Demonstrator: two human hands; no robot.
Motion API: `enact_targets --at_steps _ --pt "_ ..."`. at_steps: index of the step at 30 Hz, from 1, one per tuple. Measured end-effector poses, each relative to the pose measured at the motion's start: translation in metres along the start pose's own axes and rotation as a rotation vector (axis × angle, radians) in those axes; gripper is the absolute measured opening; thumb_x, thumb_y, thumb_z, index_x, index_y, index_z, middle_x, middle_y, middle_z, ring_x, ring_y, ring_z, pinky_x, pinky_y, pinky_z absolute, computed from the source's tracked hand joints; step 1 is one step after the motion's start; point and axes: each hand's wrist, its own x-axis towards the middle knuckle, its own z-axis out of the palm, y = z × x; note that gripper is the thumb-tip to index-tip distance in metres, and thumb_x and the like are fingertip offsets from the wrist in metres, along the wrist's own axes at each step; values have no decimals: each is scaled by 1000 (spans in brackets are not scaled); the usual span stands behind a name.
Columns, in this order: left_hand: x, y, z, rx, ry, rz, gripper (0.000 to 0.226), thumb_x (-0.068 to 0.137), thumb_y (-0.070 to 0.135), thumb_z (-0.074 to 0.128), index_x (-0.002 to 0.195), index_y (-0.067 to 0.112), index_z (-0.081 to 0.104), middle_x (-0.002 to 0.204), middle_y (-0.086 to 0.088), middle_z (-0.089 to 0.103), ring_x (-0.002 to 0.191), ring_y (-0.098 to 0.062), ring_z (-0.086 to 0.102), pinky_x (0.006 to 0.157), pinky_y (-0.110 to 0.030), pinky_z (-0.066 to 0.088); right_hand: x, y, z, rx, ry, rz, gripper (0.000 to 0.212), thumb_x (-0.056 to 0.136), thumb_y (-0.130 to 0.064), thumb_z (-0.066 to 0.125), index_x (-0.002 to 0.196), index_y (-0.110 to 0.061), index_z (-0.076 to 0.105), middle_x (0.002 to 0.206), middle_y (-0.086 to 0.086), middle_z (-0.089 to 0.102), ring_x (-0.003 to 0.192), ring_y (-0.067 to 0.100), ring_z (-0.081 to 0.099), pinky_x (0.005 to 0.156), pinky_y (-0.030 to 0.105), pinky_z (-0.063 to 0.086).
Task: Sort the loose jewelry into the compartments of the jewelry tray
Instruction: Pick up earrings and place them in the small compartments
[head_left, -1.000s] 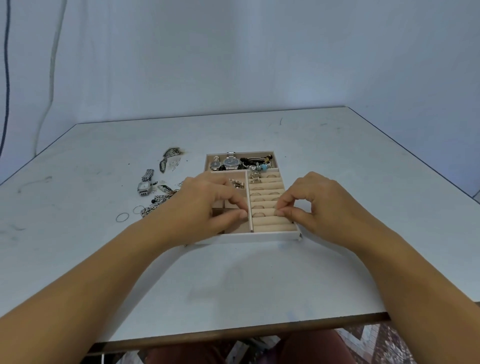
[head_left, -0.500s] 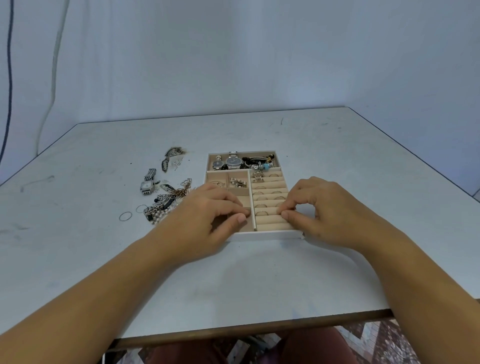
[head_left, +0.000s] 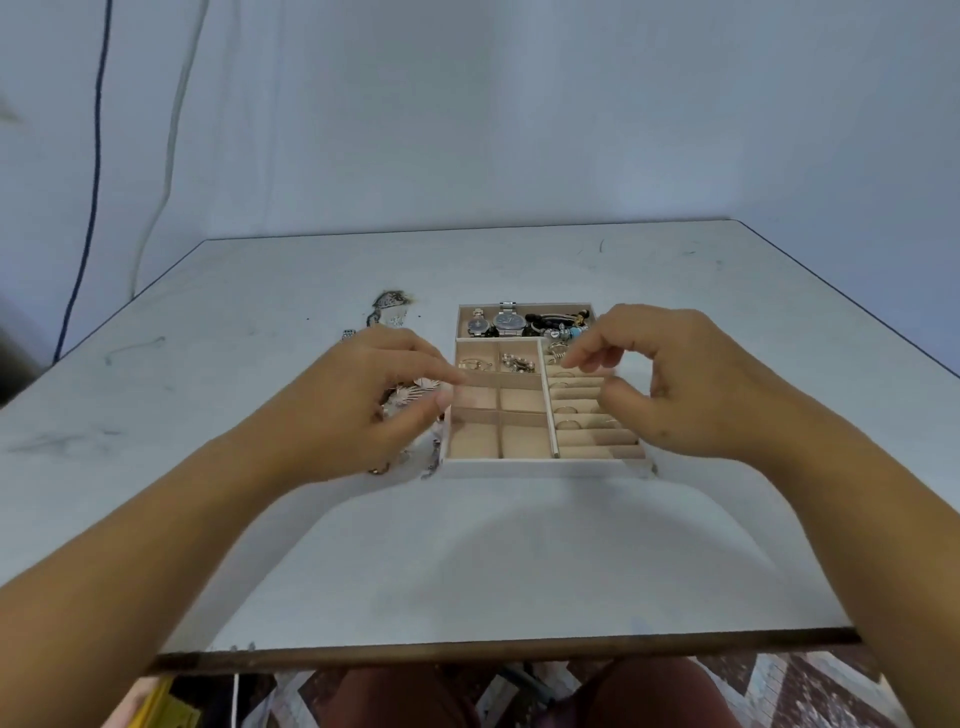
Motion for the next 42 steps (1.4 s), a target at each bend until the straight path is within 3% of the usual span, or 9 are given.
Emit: enact_targets --at_steps 4,7,10,14,20,27,33,38,42 --pt "-29 -31 -35 91 51 -90 28 89 48 51 109 37 67 105 19 63 104 -2 53 62 -8 45 24 -27 19 -28 -78 -99 26 70 -18 53 90 -23 69 82 -16 61 82 5 55 66 8 40" --pt "-51 -48 -43 92 52 -150 28 87 44 51 108 36 67 104 18 62 102 -5 53 56 -9 45 42 -41 42 -86 -149 -153 27 71 -24 52 93 -25 69 86 -13 62 84 4 56 76 23 47" --pt "-66 -62 -39 121 18 -177 27 86 40 54 108 34 68 103 17 63 101 -4 54 61 -6 40 57 -51 65 -134 -224 -171 24 75 -29 54 96 -28 67 88 -16 59 88 6 54 81 31 47" --pt "-75 -76 -30 110 -4 -211 26 83 39 59 107 35 67 103 18 63 101 -2 54 82 -11 40 68 -58 89 -259 -302 -181 20 82 -34 59 100 -31 65 94 -18 59 93 4 50 79 24 37" --pt "-79 -81 -14 48 -26 -176 29 84 35 62 113 32 65 104 16 62 101 -1 52 88 -9 36 69 -61 107 -348 -357 -143 24 80 -50 56 95 -34 66 94 -18 60 97 6 47 102 41 29" --pt "-75 -72 -6 57 12 -94 30 85 36 61 114 31 64 110 13 59 107 -8 50 94 -24 41 68 -64 111 -371 -344 -151 16 86 -45 56 87 -31 64 89 -17 60 96 5 49 98 33 27" --pt "-64 -62 -4 72 -36 -76 33 85 40 60 117 34 62 112 15 57 112 -10 43 98 -24 37 67 -61 105 -163 -278 -52 6 90 -29 56 93 -28 61 80 -15 64 71 -7 53 64 3 34" --pt "-54 -60 -3 41 -62 -134 39 81 43 59 119 36 59 113 19 54 116 -6 36 100 -27 35 67 -57 98 -51 -248 -10 18 92 -26 55 106 -34 62 87 -20 61 83 -4 56 71 9 42" --pt "-50 -58 0 17 -45 -160 39 79 42 60 117 36 61 113 19 55 115 -6 35 100 -31 36 65 -55 97 63 -163 -3 17 90 -25 57 104 -34 62 82 -21 58 71 -1 56 68 8 42"
